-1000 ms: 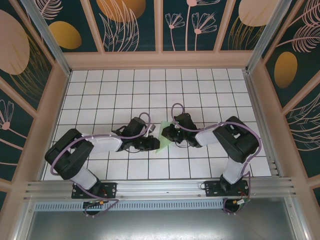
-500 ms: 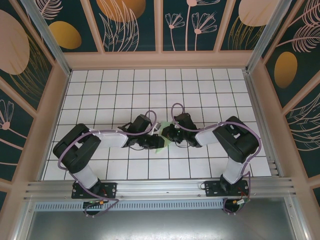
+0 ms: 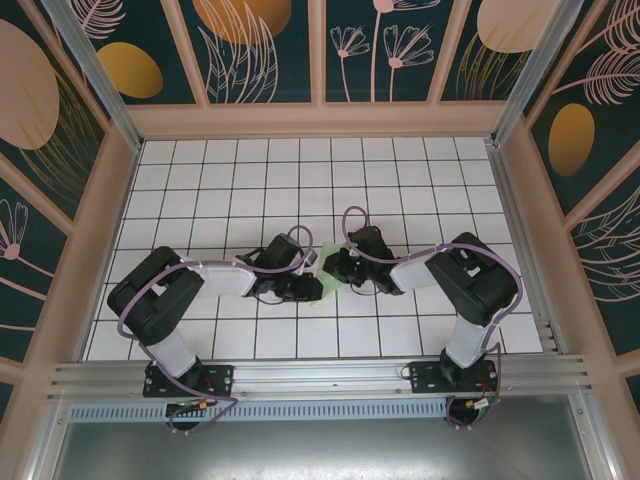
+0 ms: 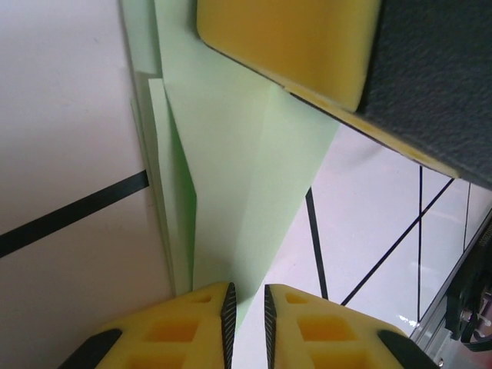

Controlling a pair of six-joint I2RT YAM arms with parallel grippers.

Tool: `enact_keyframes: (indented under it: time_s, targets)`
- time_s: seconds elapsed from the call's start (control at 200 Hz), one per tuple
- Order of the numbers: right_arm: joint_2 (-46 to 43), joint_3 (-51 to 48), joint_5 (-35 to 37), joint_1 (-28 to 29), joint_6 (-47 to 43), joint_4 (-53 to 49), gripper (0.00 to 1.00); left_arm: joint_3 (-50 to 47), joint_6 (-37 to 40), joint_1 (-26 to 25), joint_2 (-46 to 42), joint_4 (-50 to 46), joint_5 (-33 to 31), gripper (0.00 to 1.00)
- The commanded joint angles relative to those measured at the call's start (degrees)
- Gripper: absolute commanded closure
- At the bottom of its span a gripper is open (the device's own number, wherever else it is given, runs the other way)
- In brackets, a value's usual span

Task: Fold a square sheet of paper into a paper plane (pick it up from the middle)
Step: Fourth fold the wing at the center of the table.

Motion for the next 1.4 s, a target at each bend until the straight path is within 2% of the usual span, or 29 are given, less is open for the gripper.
enact_keyframes:
  time_s: [0.0,0.4,0.54,0.671,1.051,1.286,1.396]
  targets:
    - [3.95,-1.83,4.71,0.11,-0.70,-9.83,0.86,-2.73,1.50,-0.17,-1.03,-4.69,-2.64,0.78]
    - [4.30,-2.15,5.16,0.20,-0.15,-9.89,0.86,-5.12,3.97,-0.14,-7.78,-6.07,3.10,0.79]
    - [4.11,-2.33,5.43,0.28,0.31,-10.00,0.86,-3.94,3.17,-0.13,-10.67,-6.86,1.96,0.79]
    - [3.83,-2.61,5.73,0.54,1.06,-9.72,0.86,-2.86,0.69,-0.16,-12.34,-6.00,-2.03,0.79]
    - [3.46,-2.59,4.92,0.61,1.85,-8.45,0.86,0.58,-6.09,-0.15,-4.19,7.90,-2.76,0.78]
    - [2.59,-2.61,4.22,0.63,2.51,-7.20,0.86,0.69,-6.07,-0.09,1.11,6.00,-6.64,0.78]
    - [1.66,-1.83,4.11,0.63,2.18,-8.01,0.85,-0.26,-6.13,-0.16,3.29,3.75,-9.87,0.82]
